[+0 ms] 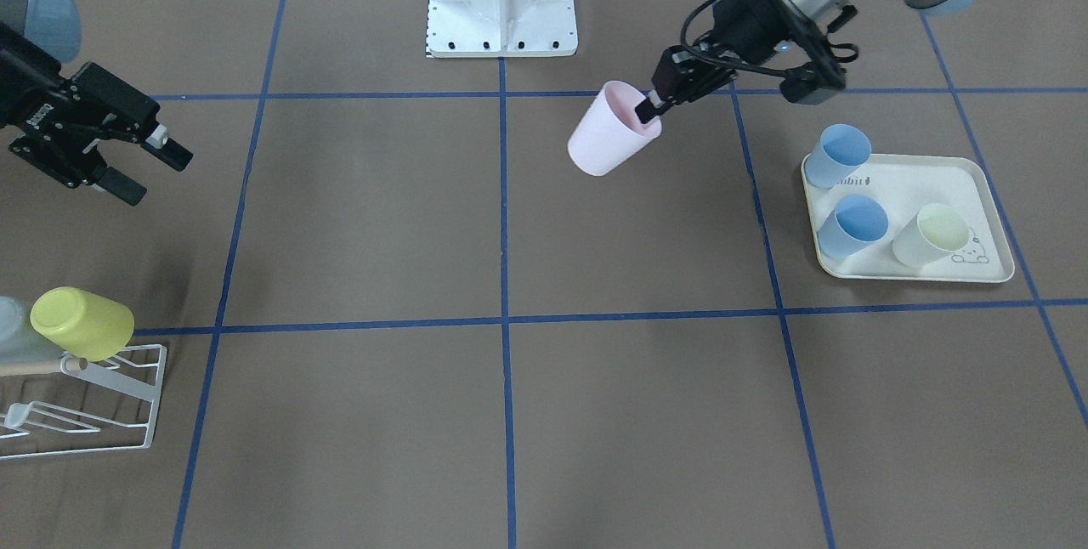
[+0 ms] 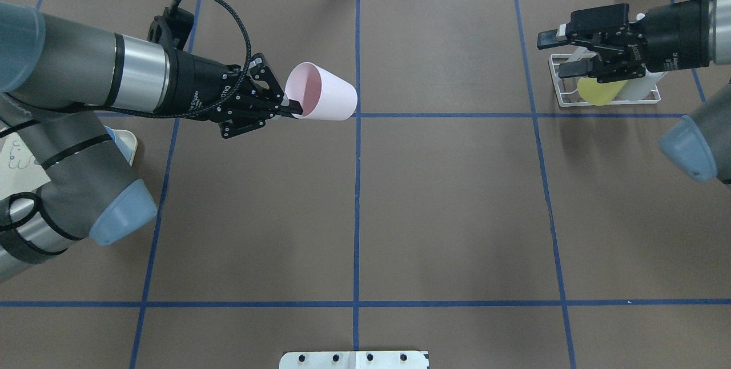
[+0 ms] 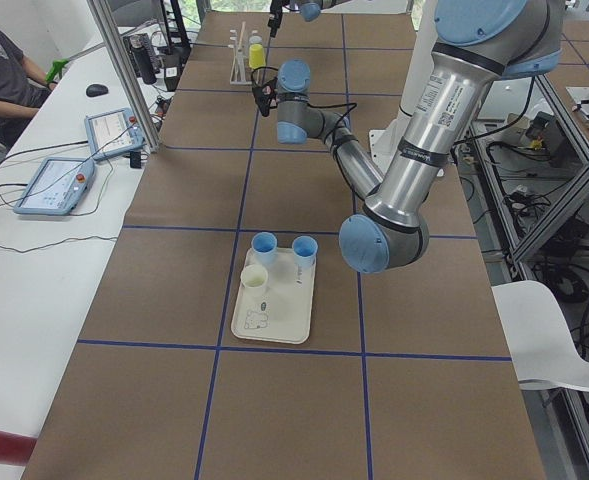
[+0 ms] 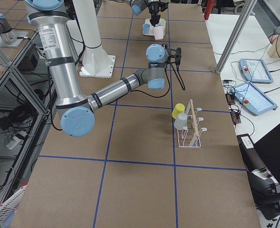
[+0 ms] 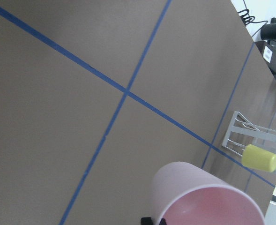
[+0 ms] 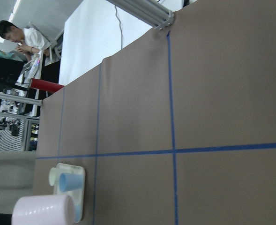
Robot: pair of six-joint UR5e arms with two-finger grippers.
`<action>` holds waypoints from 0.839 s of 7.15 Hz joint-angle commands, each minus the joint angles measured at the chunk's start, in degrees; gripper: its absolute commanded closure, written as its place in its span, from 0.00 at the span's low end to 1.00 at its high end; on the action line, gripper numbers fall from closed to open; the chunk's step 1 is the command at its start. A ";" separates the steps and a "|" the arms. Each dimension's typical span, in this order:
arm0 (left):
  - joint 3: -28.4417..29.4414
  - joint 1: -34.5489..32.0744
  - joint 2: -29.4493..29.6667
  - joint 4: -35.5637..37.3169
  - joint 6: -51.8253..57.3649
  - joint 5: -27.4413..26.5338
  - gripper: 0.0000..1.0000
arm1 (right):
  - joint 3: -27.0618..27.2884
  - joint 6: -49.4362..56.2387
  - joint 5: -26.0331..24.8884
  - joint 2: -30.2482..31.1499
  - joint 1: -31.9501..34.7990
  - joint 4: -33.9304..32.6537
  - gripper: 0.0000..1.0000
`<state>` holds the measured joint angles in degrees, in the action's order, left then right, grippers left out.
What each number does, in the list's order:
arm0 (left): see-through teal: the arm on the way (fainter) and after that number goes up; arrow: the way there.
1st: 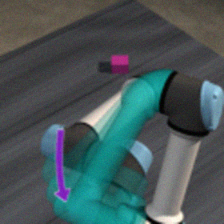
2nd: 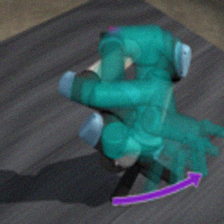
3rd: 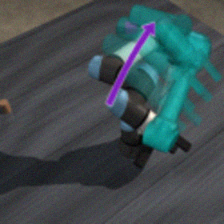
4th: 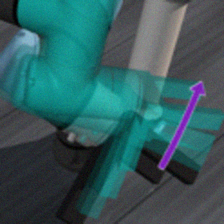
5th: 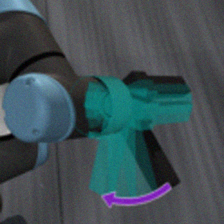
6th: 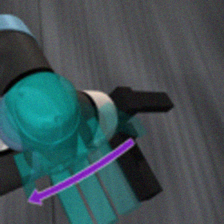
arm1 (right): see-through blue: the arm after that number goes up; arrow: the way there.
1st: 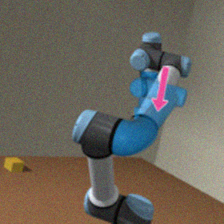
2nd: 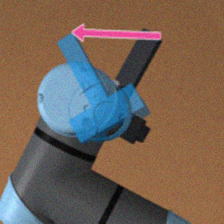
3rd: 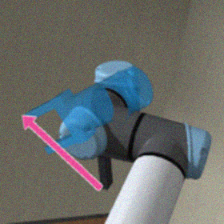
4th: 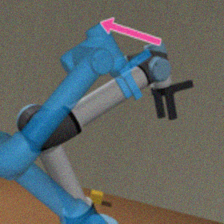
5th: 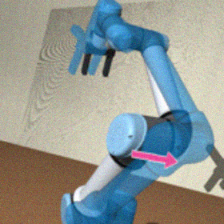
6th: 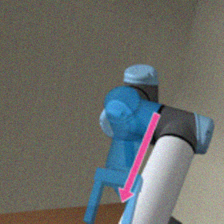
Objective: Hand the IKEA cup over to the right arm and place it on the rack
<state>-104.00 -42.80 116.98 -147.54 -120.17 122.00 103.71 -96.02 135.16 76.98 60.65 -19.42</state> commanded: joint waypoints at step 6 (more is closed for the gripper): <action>7.85 11.68 2.63 -35.80 -26.17 -22.58 1.00 | -0.70 -19.73 -19.49 -5.07 -16.96 25.40 0.02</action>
<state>-96.13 -32.51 119.50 -182.54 -145.59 100.94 103.11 -115.50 116.60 73.90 45.61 5.40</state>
